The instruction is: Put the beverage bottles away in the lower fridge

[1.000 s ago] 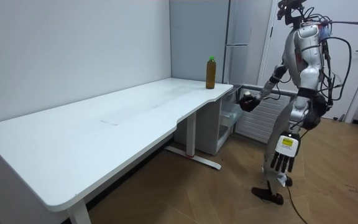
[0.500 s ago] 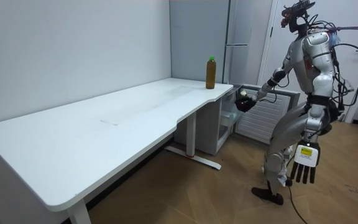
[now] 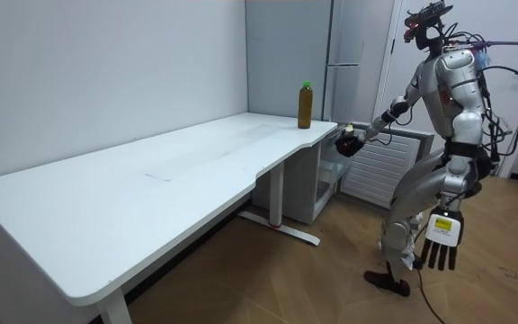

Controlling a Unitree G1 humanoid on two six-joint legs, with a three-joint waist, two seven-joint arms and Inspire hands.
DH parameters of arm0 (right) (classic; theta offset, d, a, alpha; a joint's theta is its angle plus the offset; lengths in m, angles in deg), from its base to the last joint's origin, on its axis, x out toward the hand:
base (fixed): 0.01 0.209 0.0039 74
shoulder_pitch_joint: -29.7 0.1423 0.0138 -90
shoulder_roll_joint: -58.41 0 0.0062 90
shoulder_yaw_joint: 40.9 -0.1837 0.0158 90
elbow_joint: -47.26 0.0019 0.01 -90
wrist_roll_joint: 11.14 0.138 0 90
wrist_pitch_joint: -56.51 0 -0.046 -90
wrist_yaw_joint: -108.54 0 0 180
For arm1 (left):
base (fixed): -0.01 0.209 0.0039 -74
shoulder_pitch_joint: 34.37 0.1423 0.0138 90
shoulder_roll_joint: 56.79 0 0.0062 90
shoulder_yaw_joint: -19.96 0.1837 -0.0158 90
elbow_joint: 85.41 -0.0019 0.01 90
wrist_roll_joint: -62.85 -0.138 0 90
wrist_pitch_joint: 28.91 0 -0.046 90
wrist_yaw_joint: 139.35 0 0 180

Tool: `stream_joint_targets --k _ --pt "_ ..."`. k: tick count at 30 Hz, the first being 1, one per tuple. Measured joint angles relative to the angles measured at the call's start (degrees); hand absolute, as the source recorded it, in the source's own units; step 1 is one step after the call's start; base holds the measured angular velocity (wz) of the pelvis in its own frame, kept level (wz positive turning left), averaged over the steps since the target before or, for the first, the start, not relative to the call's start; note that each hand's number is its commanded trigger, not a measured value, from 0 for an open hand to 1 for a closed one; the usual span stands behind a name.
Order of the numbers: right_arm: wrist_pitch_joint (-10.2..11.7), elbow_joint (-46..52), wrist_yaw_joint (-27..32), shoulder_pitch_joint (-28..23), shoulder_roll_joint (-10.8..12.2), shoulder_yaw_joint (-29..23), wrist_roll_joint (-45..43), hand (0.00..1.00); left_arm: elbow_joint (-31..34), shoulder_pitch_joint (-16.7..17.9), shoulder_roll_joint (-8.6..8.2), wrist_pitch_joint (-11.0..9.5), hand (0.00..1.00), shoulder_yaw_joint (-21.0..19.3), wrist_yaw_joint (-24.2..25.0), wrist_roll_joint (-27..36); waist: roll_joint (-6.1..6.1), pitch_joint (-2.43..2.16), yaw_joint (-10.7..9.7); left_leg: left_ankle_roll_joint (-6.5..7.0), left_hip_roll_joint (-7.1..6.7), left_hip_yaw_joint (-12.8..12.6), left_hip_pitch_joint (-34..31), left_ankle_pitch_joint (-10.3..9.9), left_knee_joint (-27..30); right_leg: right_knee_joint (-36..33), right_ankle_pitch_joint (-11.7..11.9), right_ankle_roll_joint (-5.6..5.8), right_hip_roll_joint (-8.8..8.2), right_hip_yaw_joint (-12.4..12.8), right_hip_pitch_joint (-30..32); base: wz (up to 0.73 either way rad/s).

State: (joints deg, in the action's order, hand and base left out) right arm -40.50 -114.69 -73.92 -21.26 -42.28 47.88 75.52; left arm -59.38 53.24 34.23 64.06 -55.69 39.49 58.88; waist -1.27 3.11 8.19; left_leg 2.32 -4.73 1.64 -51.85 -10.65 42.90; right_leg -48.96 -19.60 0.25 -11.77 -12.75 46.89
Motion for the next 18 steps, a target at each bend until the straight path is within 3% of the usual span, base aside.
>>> stream_joint_targets --k 1,2,3,4,18 --pt "0.0 0.01 0.39 0.24 -0.01 0.0 0.71 0.63 0.03 0.07 0.01 0.18 0.0 0.02 0.0 0.01 -0.01 -0.01 0.0 0.0 0.01 0.0 0.0 0.0 0.01 -0.02 0.0 0.0 0.03 0.03 0.01 0.0" --pt "-0.04 0.08 0.59 0.38 -0.07 0.0 0.94 0.5 0.06 0.19 0.04 0.3 0.0 -0.01 0.01 0.0 -0.01 -0.01 0.0 0.0 0.03 0.0 0.0 0.0 0.07 -0.05 0.0 0.0 0.05 0.06 0.01 0.0" --pt "-0.04 0.16 0.6 0.38 -0.08 0.0 0.94 0.04 0.07 0.26 0.1 0.31 0.0 -0.03 0.02 0.0 -0.01 -0.01 -0.01 0.0 0.04 0.0 0.0 0.0 0.1 -0.06 0.0 0.0 0.06 0.07 0.01 0.0" --pt "-0.08 0.2 0.61 0.38 -0.08 0.0 0.94 0.0 0.08 0.38 0.25 0.37 0.0 -0.05 0.04 0.0 -0.01 -0.01 -0.02 0.0 0.05 0.0 0.0 0.0 0.23 -0.12 0.0 -0.01 0.07 0.08 0.01 0.0" --pt "-0.69 -0.2 1.07 0.37 -1.92 0.13 2.54 0.0 1.08 0.91 0.7 1.53 0.0 -0.01 0.12 -0.05 -0.15 -0.15 -0.19 0.14 -0.01 -0.03 1.76 0.13 0.6 -0.62 0.11 0.04 -0.03 0.06 -1.72 0.0"
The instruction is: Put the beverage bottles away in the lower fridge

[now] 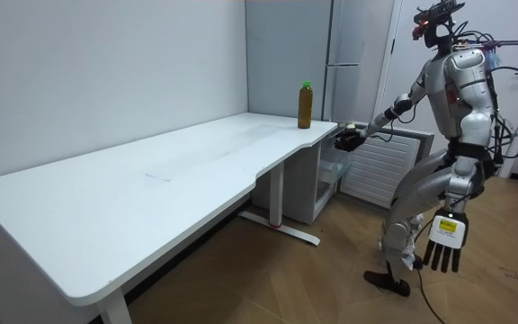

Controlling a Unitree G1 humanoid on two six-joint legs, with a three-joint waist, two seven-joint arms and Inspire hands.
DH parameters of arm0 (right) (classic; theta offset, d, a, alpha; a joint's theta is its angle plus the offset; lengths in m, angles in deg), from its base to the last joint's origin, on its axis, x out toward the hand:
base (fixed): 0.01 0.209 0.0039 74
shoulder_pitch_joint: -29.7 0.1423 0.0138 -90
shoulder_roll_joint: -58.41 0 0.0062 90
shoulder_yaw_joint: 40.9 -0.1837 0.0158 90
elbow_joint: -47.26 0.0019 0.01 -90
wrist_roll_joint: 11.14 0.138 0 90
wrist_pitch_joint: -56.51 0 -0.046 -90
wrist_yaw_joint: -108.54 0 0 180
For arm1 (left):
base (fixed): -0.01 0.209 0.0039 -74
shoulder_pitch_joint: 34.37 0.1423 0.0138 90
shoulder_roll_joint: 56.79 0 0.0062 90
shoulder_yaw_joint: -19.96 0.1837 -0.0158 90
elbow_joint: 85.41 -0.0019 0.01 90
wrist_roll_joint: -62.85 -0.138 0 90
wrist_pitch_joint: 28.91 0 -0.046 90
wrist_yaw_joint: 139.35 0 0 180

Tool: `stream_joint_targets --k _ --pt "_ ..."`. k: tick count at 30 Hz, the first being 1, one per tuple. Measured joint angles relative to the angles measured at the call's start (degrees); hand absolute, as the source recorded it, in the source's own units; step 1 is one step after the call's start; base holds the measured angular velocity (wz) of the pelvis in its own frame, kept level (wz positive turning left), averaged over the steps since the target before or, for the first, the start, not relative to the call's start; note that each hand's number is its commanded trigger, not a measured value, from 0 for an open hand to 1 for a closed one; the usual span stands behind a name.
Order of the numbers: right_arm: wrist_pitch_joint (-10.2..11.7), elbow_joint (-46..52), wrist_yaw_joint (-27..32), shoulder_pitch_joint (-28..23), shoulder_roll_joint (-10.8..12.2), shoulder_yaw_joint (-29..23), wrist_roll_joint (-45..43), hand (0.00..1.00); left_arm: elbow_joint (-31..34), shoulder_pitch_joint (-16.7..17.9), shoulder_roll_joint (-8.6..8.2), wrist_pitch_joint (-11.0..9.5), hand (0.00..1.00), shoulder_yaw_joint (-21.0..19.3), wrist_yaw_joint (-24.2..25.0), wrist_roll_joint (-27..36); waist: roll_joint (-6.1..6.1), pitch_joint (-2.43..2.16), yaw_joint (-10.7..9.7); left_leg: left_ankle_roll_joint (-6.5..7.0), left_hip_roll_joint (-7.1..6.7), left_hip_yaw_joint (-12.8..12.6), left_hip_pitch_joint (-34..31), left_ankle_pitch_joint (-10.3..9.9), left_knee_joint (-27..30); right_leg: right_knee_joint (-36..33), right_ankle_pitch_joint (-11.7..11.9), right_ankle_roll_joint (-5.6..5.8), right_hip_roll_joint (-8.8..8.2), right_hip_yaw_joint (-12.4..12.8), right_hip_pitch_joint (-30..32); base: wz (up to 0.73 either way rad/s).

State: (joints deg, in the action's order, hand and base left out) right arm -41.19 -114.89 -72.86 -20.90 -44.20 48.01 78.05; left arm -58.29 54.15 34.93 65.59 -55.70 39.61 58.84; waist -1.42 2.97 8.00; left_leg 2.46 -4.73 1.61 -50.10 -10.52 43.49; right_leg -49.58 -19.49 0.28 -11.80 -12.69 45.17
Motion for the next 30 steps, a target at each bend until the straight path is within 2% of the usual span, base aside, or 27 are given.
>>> stream_joint_targets --k 13,25,30 --pt "0.1 -0.5 -0.3 0.05 -0.21 1.12 -1.19 0.0 0.0 -0.01 0.0 0.17 0.0 0.0 0.06 0.0 -0.06 -0.01 0.12 -0.27 0.04 -0.1 0.82 0.43 -1.41 0.78 0.1 -0.2 0.1 0.11 -0.43 0.0" --pt "-0.27 -0.63 -1.14 0.08 -2.09 4.33 -4.31 0.0 -0.14 -0.09 0.09 0.28 0.0 0.13 0.57 0.02 -1.71 0.03 -0.1 -0.36 0.13 -0.38 1.94 0.52 -2.83 1.68 0.02 -0.26 0.1 0.15 -1.25 0.0" --pt "-0.27 -0.63 -1.26 0.08 -2.13 4.33 -4.53 0.0 -0.12 -0.07 0.12 0.46 0.0 0.56 0.58 0.02 -1.76 0.05 -0.07 -0.33 0.17 -0.36 1.97 0.55 -2.83 1.86 0.1 -0.17 0.31 0.38 -1.27 0.0"
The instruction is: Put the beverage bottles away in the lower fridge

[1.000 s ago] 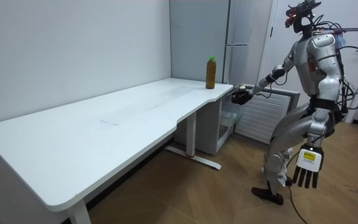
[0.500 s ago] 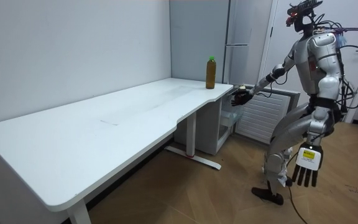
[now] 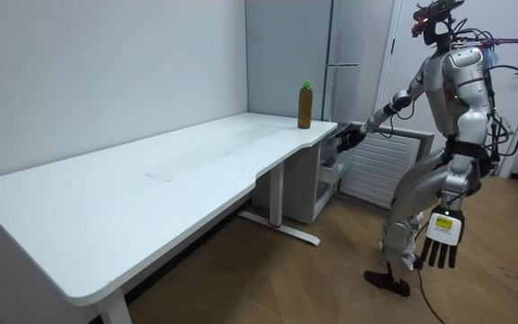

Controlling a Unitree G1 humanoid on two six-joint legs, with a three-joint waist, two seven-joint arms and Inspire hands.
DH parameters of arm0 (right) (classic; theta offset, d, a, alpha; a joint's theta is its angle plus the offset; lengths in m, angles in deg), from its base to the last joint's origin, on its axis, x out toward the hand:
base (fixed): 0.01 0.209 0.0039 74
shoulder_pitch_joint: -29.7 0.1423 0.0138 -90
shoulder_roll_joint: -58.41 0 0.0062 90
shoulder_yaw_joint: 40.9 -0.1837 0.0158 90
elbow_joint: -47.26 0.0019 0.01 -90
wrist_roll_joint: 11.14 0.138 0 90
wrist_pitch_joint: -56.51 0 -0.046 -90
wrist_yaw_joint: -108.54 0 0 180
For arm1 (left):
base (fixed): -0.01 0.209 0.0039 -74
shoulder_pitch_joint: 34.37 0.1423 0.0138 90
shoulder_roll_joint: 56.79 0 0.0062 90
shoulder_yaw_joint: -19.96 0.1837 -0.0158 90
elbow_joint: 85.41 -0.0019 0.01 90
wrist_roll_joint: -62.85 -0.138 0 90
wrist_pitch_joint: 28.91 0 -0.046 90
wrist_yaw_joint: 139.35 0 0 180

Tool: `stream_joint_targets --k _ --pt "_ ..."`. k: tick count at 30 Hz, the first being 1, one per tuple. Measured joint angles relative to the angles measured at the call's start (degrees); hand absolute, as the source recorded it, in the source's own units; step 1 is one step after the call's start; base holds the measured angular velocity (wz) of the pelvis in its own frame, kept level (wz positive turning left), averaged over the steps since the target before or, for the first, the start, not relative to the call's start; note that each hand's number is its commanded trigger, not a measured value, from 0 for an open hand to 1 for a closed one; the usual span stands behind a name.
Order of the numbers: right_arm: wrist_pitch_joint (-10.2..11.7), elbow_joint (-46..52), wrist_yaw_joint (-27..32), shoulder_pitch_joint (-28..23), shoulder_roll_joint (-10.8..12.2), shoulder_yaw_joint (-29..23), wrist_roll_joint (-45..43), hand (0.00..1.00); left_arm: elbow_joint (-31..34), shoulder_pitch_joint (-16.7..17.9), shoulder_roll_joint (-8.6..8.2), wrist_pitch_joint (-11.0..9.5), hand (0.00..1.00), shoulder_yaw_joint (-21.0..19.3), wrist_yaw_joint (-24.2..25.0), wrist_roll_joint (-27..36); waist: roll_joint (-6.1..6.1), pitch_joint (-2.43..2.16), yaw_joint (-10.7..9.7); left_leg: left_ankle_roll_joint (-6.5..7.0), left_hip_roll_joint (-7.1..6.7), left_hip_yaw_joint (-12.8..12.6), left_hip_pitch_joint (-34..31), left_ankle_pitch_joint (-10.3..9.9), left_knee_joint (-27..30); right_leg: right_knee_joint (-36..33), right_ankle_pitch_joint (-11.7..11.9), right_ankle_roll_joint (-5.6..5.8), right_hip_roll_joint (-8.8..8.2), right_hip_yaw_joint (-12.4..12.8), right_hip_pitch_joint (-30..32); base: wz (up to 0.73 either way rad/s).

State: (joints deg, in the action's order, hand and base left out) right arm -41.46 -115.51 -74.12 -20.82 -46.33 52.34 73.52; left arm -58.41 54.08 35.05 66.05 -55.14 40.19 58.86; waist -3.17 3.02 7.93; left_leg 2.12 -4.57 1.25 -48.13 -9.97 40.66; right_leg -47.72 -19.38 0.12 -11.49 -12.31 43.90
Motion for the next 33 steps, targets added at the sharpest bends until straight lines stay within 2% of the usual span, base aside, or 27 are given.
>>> stream_joint_targets --k 13,21,24,29,31,32,33 --pt "0.0 0.0 -0.11 -0.01 0.0 0.05 -0.21 0.0 0.01 0.0 0.02 0.03 0.0 -0.01 -0.06 0.0 0.02 -0.01 0.14 -0.09 0.21 -0.01 0.29 0.05 -0.57 0.76 0.14 0.16 0.46 0.25 -0.2 0.0" --pt "-0.14 -0.01 -1.83 -1.04 0.0 1.88 -6.46 0.0 -0.19 0.05 0.4 0.12 0.0 -1.31 -0.02 -0.02 0.12 -0.02 0.09 -0.27 1.2 0.27 4.5 0.17 -3.71 5.79 1.48 0.15 1.88 -0.5 -5.15 -0.03" --pt "-0.19 -0.01 -3.92 -2.91 0.0 1.81 -9.87 0.0 -0.61 0.14 0.49 0.07 0.0 -3.18 -0.02 -0.01 0.13 -0.03 -0.14 -0.2 1.18 0.45 7.76 0.22 -5.89 8.25 1.74 0.38 1.99 -1.01 -8.65 0.04" --pt "-0.25 3.18 -7.21 -9.31 -0.03 1.56 -13.07 0.0 -0.91 0.19 0.82 0.04 0.0 -7.4 0.13 -0.01 0.14 -0.24 -0.75 -0.17 1.79 0.63 13.97 0.23 -9.61 14.52 2.94 0.82 2.99 -2.19 -15.97 0.02" --pt "-0.16 4.06 -9.13 -12.3 0.3 0.95 -13.28 0.0 -1.04 0.22 0.82 -0.13 0.0 -8.12 0.06 0.06 0.08 -0.53 -1.48 -0.17 1.75 0.59 16.07 0.23 -11.06 16.33 3.06 1.06 3.25 -2.59 -18.49 0.07" --pt "-0.02 4.7 -10.09 -14.77 0.83 0.01 -14.54 0.0 -0.95 0.26 0.84 -0.16 0.0 -8.17 -0.01 0.01 -0.1 -0.93 -1.58 -0.17 1.84 0.5 17.86 0.23 -12.21 18.18 3.45 1.18 3.62 -2.76 -20.48 0.04" --pt "0.08 5.48 -10.29 -16.07 1.02 0.0 -15.36 0.0 -0.95 0.39 0.83 -0.16 0.0 -8.18 -0.01 0.01 -0.18 -1.13 -1.57 -0.17 1.95 0.38 18.73 0.23 -12.67 18.97 3.66 1.18 3.77 -2.85 -21.52 0.0"
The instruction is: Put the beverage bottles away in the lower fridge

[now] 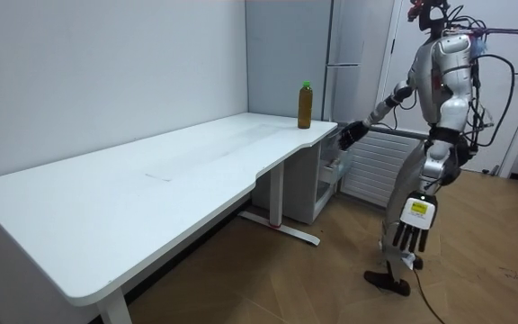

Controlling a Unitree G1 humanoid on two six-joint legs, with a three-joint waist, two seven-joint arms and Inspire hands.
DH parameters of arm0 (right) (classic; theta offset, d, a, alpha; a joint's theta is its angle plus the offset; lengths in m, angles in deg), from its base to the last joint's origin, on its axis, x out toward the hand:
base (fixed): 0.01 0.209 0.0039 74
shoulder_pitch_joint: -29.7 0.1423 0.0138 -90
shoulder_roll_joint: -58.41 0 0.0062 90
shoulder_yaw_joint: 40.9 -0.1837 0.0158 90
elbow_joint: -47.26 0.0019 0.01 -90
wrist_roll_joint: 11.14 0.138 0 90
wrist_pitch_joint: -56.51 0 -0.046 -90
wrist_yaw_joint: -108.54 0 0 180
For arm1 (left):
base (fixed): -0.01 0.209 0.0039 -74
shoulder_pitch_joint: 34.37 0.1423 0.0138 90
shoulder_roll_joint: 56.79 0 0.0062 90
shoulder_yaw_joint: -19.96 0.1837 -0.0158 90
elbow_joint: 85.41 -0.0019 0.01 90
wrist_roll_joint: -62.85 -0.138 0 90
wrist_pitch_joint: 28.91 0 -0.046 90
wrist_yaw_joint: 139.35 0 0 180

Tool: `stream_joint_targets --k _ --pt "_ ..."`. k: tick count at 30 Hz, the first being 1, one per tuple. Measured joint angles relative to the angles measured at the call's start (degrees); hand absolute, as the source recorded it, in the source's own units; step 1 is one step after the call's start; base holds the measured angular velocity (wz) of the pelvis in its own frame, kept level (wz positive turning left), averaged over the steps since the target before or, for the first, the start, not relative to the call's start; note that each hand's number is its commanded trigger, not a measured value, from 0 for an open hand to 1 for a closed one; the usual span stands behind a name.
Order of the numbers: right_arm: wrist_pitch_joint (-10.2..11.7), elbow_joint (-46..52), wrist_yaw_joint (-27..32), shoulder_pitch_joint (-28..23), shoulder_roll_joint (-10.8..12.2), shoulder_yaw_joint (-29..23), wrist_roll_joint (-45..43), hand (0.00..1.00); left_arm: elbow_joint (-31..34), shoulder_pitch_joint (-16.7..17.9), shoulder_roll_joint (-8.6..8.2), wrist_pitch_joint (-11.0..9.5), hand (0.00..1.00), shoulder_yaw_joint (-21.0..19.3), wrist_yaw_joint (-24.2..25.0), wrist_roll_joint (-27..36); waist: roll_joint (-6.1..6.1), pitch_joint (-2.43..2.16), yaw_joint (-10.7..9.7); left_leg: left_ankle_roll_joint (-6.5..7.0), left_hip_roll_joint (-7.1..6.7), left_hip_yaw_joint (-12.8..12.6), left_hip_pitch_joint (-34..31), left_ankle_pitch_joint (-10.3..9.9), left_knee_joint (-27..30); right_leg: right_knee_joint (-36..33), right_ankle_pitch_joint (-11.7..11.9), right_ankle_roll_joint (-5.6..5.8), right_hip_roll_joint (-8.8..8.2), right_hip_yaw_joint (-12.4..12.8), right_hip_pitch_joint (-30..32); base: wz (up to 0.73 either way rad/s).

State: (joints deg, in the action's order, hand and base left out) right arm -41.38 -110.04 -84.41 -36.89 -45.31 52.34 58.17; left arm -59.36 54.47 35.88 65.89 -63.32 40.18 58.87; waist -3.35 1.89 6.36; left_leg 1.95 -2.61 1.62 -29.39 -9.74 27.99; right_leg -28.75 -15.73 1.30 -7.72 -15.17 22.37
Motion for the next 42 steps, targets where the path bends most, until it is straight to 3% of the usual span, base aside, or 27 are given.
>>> stream_joint_targets --k 4,6,8,12,14,18,22,29,33,38,42 --pt "0.93 3.03 -3.32 -10.07 2.04 -0.12 -2.05 0.0 1.38 2.59 -0.14 -0.7 0.0 -0.6 -0.17 -0.03 -0.26 -1.93 -1.19 -0.08 0.47 -0.1 7.91 -0.05 -4.51 7.55 1.67 0.36 1.51 -0.86 -9.37 0.04" --pt "1.54 4.6 -4.63 -15.16 3.97 -0.15 -2.78 0.0 2.23 4.44 -0.47 -1.32 0.0 -1.68 -0.65 -0.17 -0.72 -2.35 -1.51 -0.22 0.69 -0.61 11.87 -0.13 -7.03 10.39 2.33 0.38 1.9 -0.89 -13.28 -0.1" --pt "1.57 5.54 -5.61 -20.8 6.66 -0.17 -5.22 0.0 2.34 6.06 -2.06 -1.32 0.0 -3.85 -1.72 -0.74 -0.66 -2.48 -1.73 -0.48 0.86 -0.94 15.22 -0.3 -8.91 12.27 2.53 0.39 2.24 -0.72 -16.68 -0.09" --pt "1.51 5.46 -6.37 -26.12 10.45 -0.14 -10.02 0.0 2.5 7.46 -3.6 -1.7 0.0 -4.42 -2.05 -0.65 0.09 -2.16 -3.11 -0.85 1.27 -1.21 17.46 -0.51 -9.98 13.13 2.68 0.14 2.68 -0.5 -18.56 -0.09" --pt "1.61 4.62 -6.46 -27.41 11.92 0.01 -12.06 0.0 2.42 7.44 -4.74 -1.77 0.0 -4.34 -3.04 -0.02 0.77 -1.74 -3.57 -0.98 1.34 -1.43 18.87 -0.42 -10.61 13.65 2.74 0.05 2.79 -0.13 -19.74 -0.09" --pt "3.07 2.51 -6.52 -29.08 14.22 0.1 -16.36 0.0 2.59 7.7 -5.03 -3.48 0.0 -4.65 -3.47 -0.02 1.23 -1.5 -4.52 -1.12 1.29 -1.4 21.25 -0.53 -10.99 16.01 2.63 0.22 3.1 0.02 -22.3 0.03" --pt "4.87 0.12 -4.88 -31.83 16.36 0.18 -21.16 0.0 3.03 8.89 -6.8 -5.29 0.0 -8.47 -5.96 0.03 0.88 -1.65 -4.63 -1.15 1.02 -1.65 23.35 -0.59 -12.52 17.03 2.71 0.4 3.08 0.7 -24.06 -0.06" --pt "4.91 -2.75 -2.07 -32.57 19.15 -0.04 -29.12 0.0 2.46 9.72 -9.29 -6.85 0.0 -8.94 -8.02 0.0 0.75 -1.58 -4.84 -1.19 1.1 -3.13 26.39 -0.61 -14.57 17.14 2.75 0.43 3.03 2.35 -25.99 -0.11" --pt "4.75 -3.07 -1.32 -32.29 19.12 -1.33 -35.15 0.0 1.54 9.44 -9.11 -6.68 0.0 -9.95 -8.02 -0.01 1.05 -1.3 -5.48 -1.22 1.06 -3.16 27.95 -0.65 -15.41 17.38 2.76 0.44 3.04 2.4 -26.8 -0.03" --pt "4.04 -4.02 1.71 -31.35 19.28 -2.89 -41.16 0.0 0.78 10.82 -8.97 -3.47 0.0 -11.56 -7.89 -0.04 1.32 -1.39 -5.9 -1.53 1.63 -4.33 29.53 -1.14 -15.38 18.31 2.92 0.29 3.63 3.86 -28.11 -0.14" --pt "4.07 -4.33 2.69 -30.61 19.28 -2.9 -44.84 0.0 0.76 11.27 -9.39 -2.01 0.0 -11.59 -7.89 -0.27 1.46 -1.44 -5.89 -1.72 1.96 -4.59 29.81 -1.3 -15.31 19.24 2.99 0.12 3.98 4.25 -28.49 -0.06"
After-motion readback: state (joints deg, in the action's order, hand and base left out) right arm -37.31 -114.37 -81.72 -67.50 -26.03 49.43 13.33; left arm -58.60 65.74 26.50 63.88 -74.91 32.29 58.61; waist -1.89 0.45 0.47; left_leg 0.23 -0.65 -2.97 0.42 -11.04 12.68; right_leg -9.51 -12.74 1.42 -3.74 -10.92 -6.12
